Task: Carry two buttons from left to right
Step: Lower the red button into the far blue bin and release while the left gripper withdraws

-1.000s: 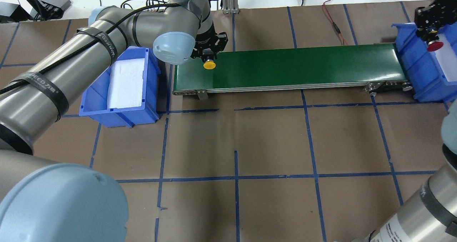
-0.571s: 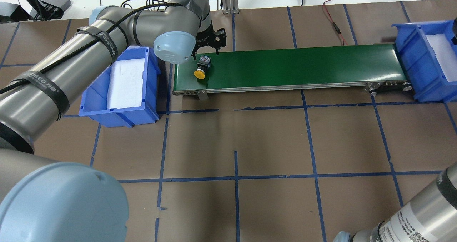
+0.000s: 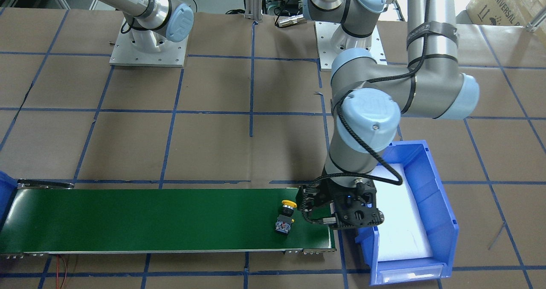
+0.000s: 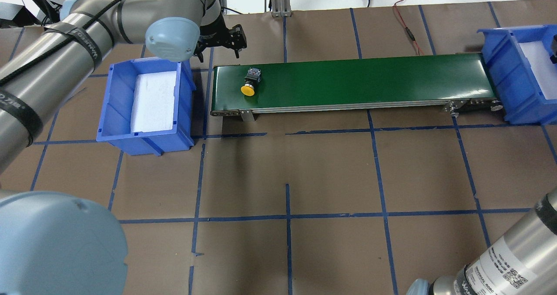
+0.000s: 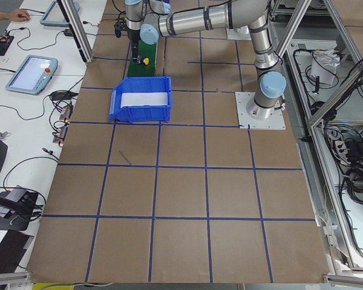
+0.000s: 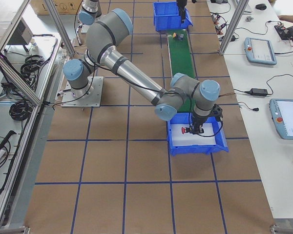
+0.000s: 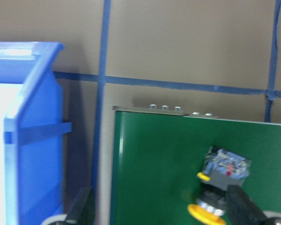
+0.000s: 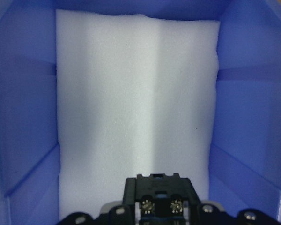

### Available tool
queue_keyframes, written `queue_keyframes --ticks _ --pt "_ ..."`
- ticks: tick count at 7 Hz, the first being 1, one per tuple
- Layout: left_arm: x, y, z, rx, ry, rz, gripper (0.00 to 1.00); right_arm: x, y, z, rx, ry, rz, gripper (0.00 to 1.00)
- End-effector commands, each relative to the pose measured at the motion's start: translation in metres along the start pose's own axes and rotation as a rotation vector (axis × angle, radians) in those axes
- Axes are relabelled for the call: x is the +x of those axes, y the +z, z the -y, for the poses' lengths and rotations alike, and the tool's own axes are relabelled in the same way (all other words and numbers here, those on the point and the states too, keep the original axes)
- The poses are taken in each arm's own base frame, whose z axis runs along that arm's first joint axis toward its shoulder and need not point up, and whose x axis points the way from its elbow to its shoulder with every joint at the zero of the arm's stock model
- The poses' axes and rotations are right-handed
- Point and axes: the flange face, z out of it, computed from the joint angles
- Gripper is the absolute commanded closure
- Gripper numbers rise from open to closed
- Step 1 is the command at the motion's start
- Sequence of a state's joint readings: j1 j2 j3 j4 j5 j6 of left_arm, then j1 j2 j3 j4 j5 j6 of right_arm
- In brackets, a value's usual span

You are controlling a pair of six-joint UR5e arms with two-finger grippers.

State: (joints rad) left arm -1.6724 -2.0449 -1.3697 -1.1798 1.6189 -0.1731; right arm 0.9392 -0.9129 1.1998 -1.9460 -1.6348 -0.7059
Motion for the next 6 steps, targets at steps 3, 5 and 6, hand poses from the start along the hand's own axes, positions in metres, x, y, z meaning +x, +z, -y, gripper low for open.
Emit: queue_keyframes --ticks 3,5,6 --pt "-0.108 -0.105 -0.039 -0.088 -0.013 0.027 0.0 -0.002 0.045 0.008 -0.017 -0.001 0.021 0.92" --pt "-0.134 -0.156 -0.062 -0.05 -0.054 0.036 0.0 -0.007 0.054 0.008 -0.016 -0.003 0.048 0.92" --pt "-0.141 -0.159 -0.063 -0.052 -0.066 0.037 0.0 -0.01 0.063 0.007 -0.027 -0.005 0.057 0.92"
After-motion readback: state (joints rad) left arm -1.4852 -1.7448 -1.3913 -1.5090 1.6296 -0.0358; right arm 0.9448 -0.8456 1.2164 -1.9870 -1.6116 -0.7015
